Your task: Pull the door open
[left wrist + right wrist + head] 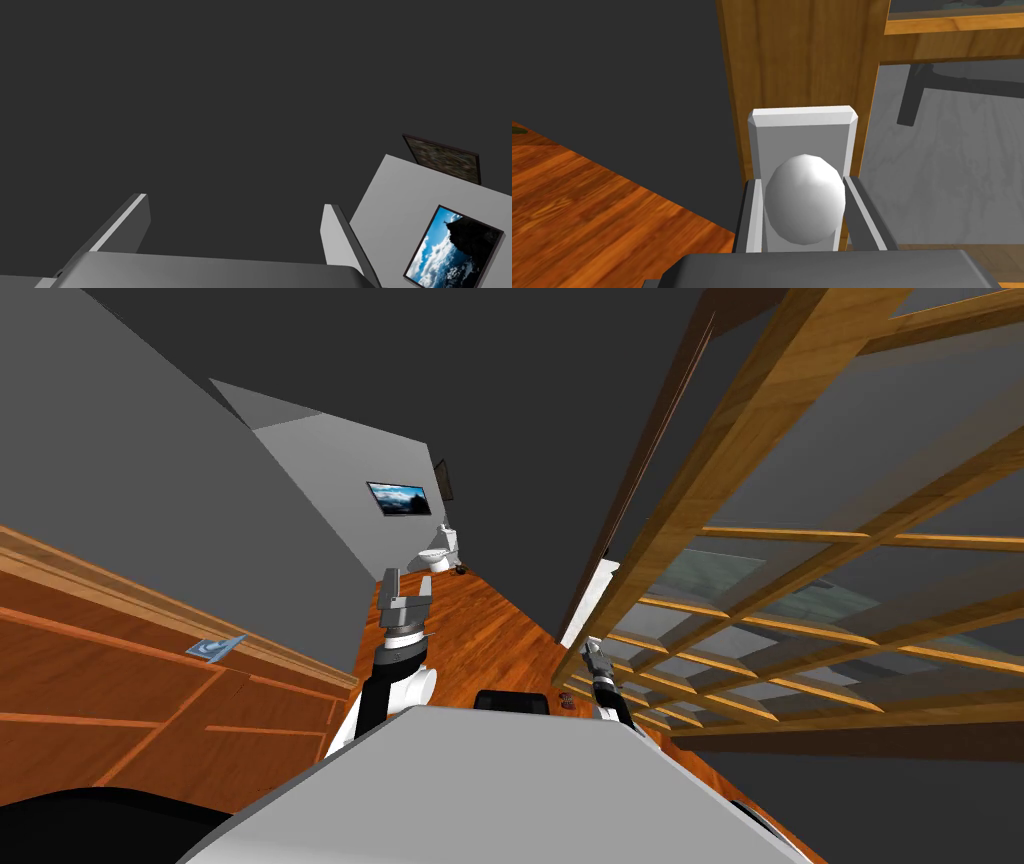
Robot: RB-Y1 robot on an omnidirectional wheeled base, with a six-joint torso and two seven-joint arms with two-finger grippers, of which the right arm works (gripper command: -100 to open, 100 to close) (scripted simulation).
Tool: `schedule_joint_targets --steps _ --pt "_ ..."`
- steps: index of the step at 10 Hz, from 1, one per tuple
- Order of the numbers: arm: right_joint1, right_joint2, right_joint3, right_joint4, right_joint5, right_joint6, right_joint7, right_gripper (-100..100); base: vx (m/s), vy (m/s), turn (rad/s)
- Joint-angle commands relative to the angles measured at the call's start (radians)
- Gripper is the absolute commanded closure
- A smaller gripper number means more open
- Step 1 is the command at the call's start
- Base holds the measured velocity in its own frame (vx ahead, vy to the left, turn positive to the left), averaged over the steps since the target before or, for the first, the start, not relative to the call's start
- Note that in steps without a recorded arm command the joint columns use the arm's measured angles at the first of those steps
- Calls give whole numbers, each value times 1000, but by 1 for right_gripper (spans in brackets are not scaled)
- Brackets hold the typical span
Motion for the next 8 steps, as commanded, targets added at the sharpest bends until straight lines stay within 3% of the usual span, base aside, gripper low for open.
schedule_joint_targets --steps 1,6,7,8 --pt "8 -12 27 -1 14 -15 -24 100 -220 0 60" --pt "36 -58 93 -22 50 -51 -88 100 -242 -35 79" --pt "25 -51 87 1 47 -52 -85 100 -97 -18 20" --pt "32 -57 99 2 54 -60 -97 100 -116 56 65"
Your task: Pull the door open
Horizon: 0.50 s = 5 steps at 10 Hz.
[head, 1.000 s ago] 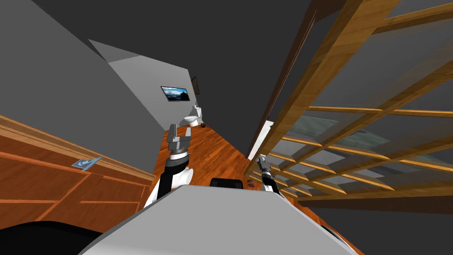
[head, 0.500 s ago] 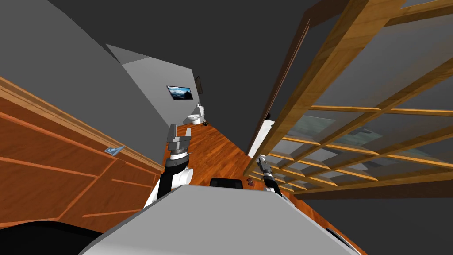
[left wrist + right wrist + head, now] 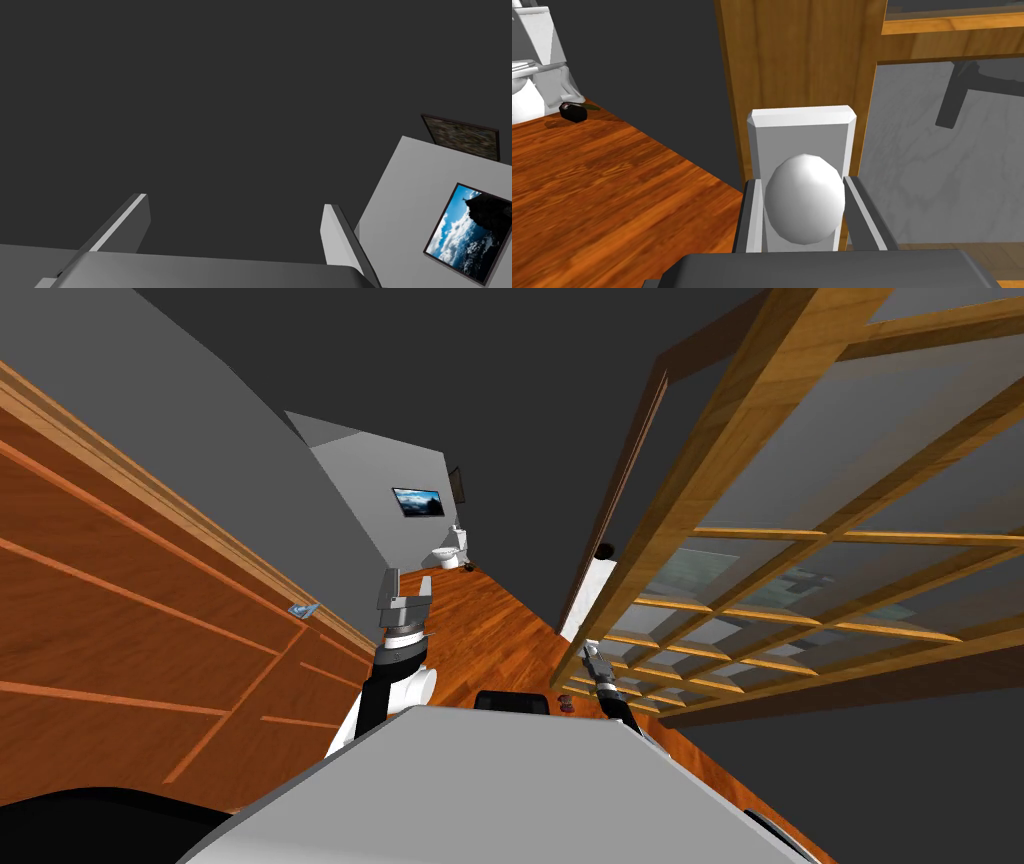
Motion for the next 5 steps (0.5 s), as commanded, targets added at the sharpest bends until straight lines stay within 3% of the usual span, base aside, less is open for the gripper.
schedule_joint_targets --steps 1,5 --pt "5 -2 10 -4 6 -8 -8 100 -154 63 24" --pt "27 -35 48 -9 27 -47 -48 100 -196 -10 71"
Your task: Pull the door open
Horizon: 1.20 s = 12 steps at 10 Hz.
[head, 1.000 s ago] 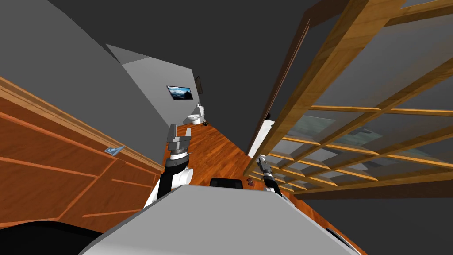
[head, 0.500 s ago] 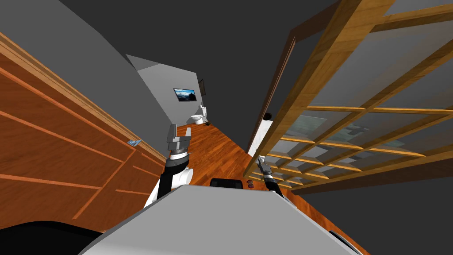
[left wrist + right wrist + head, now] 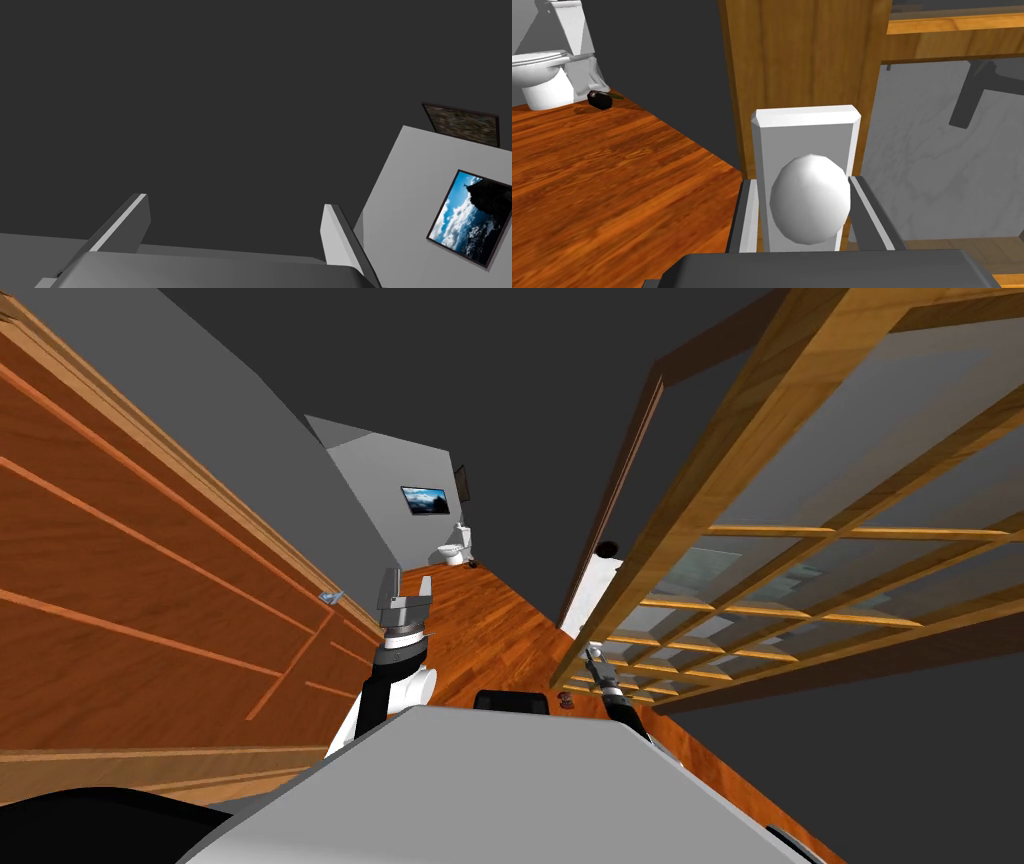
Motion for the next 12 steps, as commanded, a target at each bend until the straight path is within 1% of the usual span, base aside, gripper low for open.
schedule_joint_targets --steps 1,4,5,6,9,12 --pt "-3 2 31 21 18 -31 -26 100 -180 -79 65" --pt "15 -26 63 16 36 -64 -60 100 -156 -102 100" --pt "8 -20 57 33 32 -60 -56 100 -64 -55 40" --pt "9 -20 63 35 36 -64 -61 100 -73 63 60" --pt "9 -22 66 37 37 -69 -65 100 -104 110 20" --pt "8 -31 78 46 43 -85 -79 100 -166 41 83"
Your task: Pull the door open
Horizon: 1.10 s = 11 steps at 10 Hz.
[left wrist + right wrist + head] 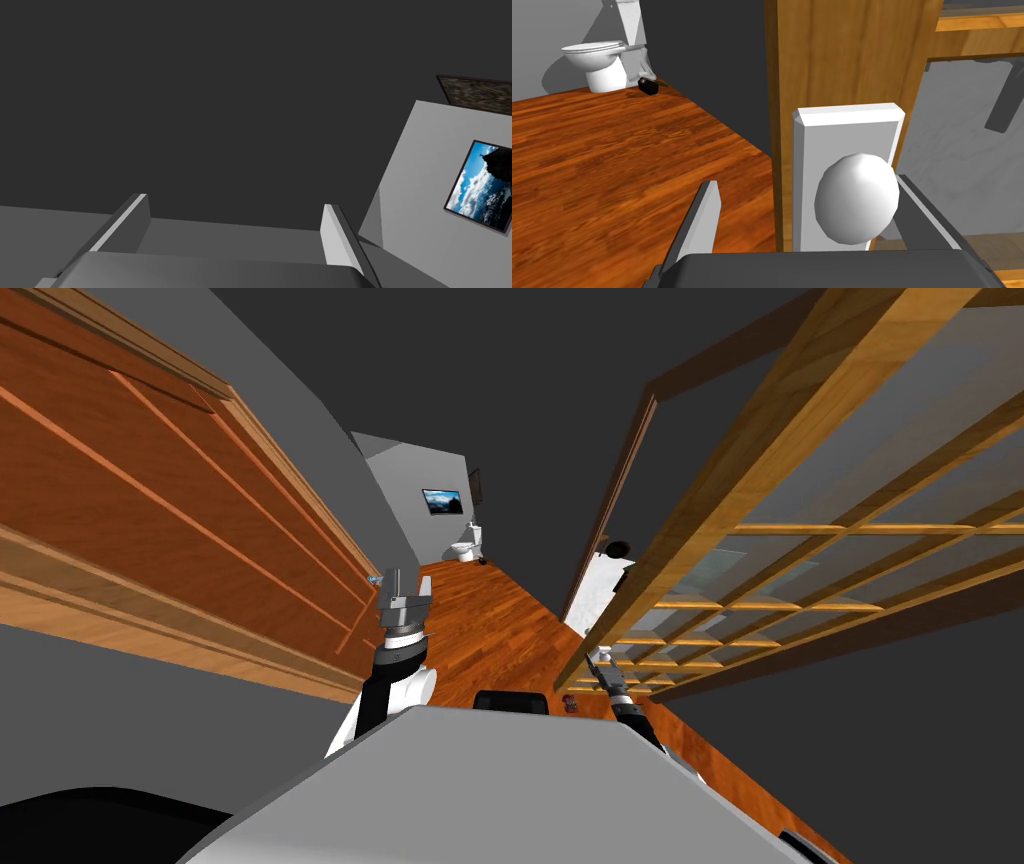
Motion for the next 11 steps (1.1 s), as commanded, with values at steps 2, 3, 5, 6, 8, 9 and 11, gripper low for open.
schedule_joint_targets --steps 2,3,5,6,8,9,11 --pt "-2 28 25 6 14 -2 3 100 -80 -14 -2" --pt "-2 28 25 -6 14 -2 3 100 -2 -5 -19" --pt "-3 17 40 5 21 -22 -14 100 -130 -78 146" --pt "-3 14 45 9 23 -29 -20 100 -163 -144 159" --pt "-3 10 50 13 26 -36 -26 100 -127 -106 54" --pt "-3 10 50 13 26 -36 -26 100 -46 -20 -16" --pt "-4 1 62 22 32 -53 -40 100 -89 -146 107"
